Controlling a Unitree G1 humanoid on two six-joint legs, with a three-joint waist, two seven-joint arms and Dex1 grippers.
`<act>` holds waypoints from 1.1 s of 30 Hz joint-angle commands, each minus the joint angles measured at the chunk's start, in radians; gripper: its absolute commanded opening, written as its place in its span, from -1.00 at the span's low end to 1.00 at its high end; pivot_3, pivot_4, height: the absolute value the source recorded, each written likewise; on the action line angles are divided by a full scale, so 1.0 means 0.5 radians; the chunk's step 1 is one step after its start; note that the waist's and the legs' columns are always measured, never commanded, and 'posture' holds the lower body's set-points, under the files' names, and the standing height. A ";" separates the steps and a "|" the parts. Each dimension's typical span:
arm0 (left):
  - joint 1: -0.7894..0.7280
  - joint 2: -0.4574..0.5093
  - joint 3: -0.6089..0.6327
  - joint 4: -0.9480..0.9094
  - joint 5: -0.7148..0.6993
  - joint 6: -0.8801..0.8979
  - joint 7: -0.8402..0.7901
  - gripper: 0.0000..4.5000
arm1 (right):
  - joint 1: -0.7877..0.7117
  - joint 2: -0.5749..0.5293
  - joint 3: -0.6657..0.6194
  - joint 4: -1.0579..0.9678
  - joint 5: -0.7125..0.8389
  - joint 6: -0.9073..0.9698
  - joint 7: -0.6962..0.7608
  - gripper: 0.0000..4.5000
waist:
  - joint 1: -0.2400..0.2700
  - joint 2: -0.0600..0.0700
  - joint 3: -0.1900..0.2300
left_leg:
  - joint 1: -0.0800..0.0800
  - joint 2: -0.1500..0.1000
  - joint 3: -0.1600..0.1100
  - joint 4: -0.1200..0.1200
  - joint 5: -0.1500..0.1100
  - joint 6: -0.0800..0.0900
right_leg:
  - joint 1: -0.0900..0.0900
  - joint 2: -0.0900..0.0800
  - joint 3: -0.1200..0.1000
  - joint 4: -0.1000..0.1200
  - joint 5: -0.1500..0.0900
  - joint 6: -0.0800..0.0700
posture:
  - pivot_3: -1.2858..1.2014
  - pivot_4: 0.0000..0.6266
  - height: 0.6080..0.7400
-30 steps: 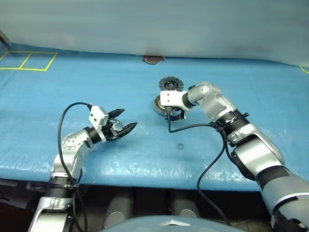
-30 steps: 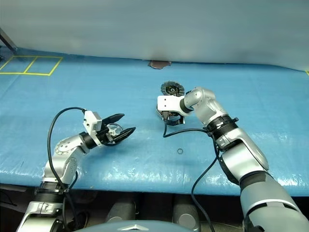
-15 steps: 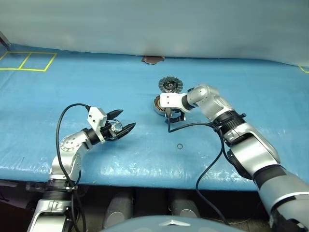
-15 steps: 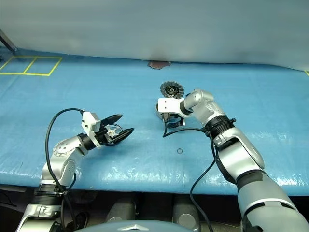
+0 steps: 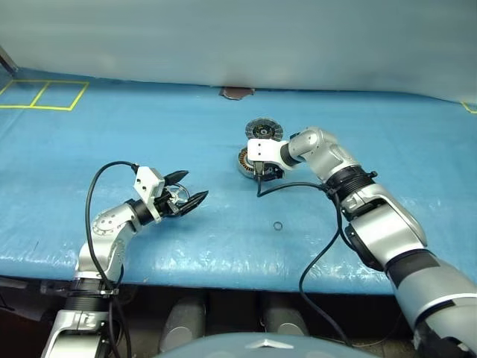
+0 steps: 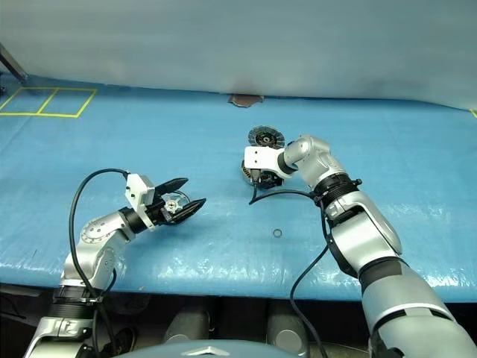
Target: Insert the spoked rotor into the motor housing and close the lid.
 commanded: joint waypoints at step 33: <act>-0.161 0.103 0.146 0.078 -0.028 -0.036 0.007 1.00 | 0.636 -0.196 0.044 -1.810 -0.401 0.786 -0.002 -0.05 | 0.008 0.000 0.000 | -0.002 0.001 -0.001 -0.017 0.002 -0.004 | -0.010 -0.001 0.000 0.000 -0.009 0.001 | 0.03 -0.52 1.00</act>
